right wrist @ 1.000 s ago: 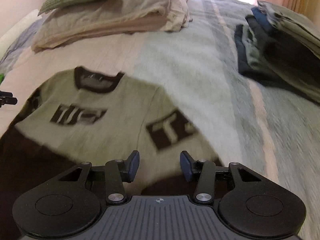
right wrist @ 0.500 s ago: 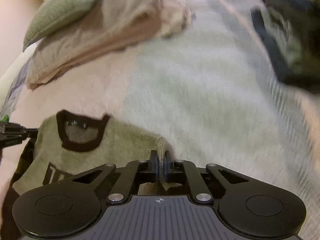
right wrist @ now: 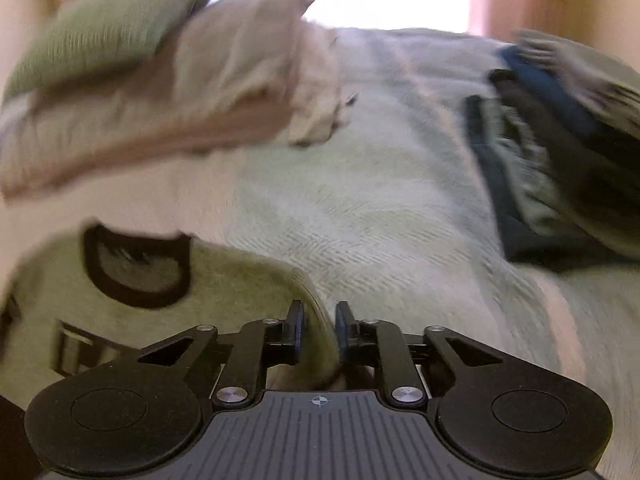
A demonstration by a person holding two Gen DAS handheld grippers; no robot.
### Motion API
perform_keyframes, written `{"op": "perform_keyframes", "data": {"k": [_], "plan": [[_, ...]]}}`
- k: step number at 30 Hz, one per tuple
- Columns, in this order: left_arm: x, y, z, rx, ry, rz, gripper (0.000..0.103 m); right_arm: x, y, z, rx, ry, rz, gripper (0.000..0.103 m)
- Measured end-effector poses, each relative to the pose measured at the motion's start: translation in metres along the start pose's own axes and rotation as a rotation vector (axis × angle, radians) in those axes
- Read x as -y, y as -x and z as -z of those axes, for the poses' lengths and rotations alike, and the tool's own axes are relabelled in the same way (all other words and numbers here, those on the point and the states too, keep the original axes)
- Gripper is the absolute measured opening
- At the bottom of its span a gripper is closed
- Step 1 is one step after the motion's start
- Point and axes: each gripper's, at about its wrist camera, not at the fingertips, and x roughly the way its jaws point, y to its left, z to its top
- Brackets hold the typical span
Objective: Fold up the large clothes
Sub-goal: 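Shake out and lay the sweater flat, collar toward the pillows, with both grippers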
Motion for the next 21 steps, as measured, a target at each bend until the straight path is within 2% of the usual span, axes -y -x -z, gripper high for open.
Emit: {"op": "perform_keyframes", "data": {"k": [3,6,8,10,13,14,15,16,18,21], "plan": [[-0.003,0.062,0.055,-0.039,0.008,0.029,0.034,0.013,0.049,0.028,-0.001,-0.105,-0.029,0.027],[0.007,0.119,0.121,-0.142,0.041,0.074,0.037,0.019,0.089,0.065,-0.054,-0.164,-0.012,0.03],[0.028,0.146,0.163,-0.227,0.02,0.104,0.039,0.018,0.112,0.089,-0.097,-0.19,0.019,0.031],[0.048,0.159,0.195,-0.285,0.01,0.13,0.046,0.016,0.126,0.105,-0.144,-0.227,0.029,0.032],[0.07,0.15,0.229,-0.324,-0.025,0.11,0.044,0.011,0.14,0.125,-0.179,-0.297,0.044,0.033],[0.074,0.145,0.237,-0.316,-0.058,0.081,0.034,0.011,0.144,0.128,-0.183,-0.313,0.057,0.033],[0.074,0.141,0.239,-0.309,-0.076,0.065,0.013,0.01,0.145,0.128,-0.187,-0.327,0.071,0.033],[0.069,0.142,0.234,-0.297,-0.063,0.069,0.007,0.009,0.149,0.128,-0.185,-0.337,0.078,0.033],[0.042,0.154,0.216,-0.219,-0.011,0.043,0.006,0.007,0.16,0.128,-0.16,-0.337,0.077,0.033],[-0.025,0.177,0.185,-0.1,0.098,-0.073,0.006,0.003,0.174,0.128,-0.14,-0.319,0.095,0.033]]}}
